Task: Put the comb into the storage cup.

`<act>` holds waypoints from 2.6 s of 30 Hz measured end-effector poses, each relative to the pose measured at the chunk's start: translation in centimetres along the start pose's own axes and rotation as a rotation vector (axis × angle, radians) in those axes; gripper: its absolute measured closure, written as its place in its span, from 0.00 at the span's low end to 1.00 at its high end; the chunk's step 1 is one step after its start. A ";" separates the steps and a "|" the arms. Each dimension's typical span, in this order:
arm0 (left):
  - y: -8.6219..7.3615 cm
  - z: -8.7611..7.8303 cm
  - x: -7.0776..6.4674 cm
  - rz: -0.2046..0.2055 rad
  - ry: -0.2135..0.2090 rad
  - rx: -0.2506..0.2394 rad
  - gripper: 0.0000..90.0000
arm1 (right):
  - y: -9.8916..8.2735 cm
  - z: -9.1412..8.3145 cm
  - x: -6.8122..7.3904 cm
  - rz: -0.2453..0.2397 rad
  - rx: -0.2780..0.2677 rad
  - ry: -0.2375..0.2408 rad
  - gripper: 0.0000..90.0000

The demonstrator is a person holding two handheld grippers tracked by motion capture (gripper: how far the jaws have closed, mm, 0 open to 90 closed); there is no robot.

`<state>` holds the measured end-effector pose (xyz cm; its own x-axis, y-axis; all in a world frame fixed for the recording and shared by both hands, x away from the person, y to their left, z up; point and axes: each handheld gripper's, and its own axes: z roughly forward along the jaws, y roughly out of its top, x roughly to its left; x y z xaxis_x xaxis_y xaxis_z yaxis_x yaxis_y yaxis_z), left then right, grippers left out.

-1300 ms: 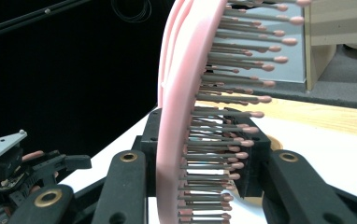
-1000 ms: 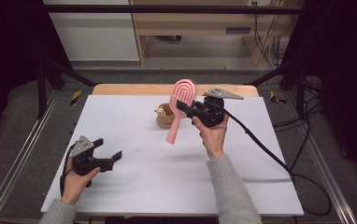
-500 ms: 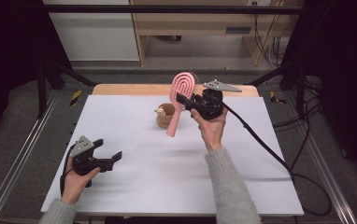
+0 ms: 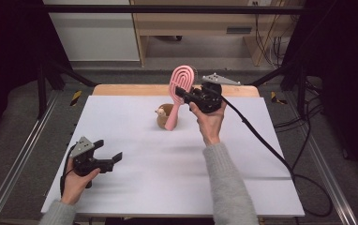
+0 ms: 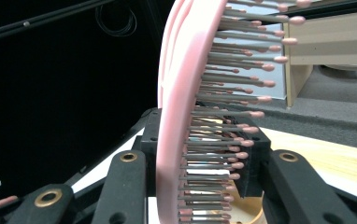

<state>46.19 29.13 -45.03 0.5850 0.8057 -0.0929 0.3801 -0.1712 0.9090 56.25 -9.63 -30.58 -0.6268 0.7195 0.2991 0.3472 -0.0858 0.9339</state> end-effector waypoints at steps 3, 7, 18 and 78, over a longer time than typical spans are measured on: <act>0.0 0.0 0.0 0.000 -0.002 -0.001 0.03 | 0.1 0.2 -0.2 0.001 -0.003 -0.011 0.70; 0.0 0.0 0.0 0.000 -0.002 -0.001 0.03 | 0.3 0.6 -0.5 0.004 -0.002 -0.022 0.70; -0.1 0.1 0.1 0.000 -0.003 0.004 0.03 | 0.8 1.6 -1.3 0.004 0.000 -0.066 0.70; -0.2 0.0 0.3 -0.008 0.001 0.006 0.03 | 0.8 5.9 -4.4 0.044 -0.052 -0.216 0.70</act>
<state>46.31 29.44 -45.28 0.5814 0.8074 -0.1000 0.3893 -0.1681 0.9057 63.39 -8.81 -32.34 -0.4455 0.8448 0.2963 0.3307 -0.1523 0.9314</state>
